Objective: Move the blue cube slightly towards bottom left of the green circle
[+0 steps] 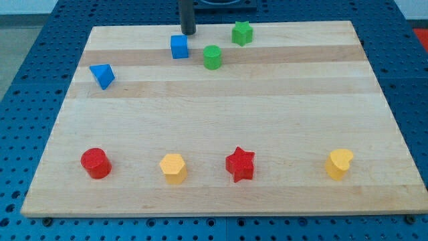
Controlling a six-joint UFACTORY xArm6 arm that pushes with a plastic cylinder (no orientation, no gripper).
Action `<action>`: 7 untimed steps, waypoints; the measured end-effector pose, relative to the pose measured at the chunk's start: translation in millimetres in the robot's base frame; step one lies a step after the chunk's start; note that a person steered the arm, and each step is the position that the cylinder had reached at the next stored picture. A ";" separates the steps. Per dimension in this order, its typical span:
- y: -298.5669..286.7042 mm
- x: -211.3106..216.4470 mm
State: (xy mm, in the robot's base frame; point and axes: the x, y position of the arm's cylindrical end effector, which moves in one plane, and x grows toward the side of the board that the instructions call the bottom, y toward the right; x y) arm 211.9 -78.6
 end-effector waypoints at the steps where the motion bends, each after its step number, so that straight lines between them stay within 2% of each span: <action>1: -3.3 5.8; 7: -3.5 61.8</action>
State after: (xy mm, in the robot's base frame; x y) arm 273.7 -82.1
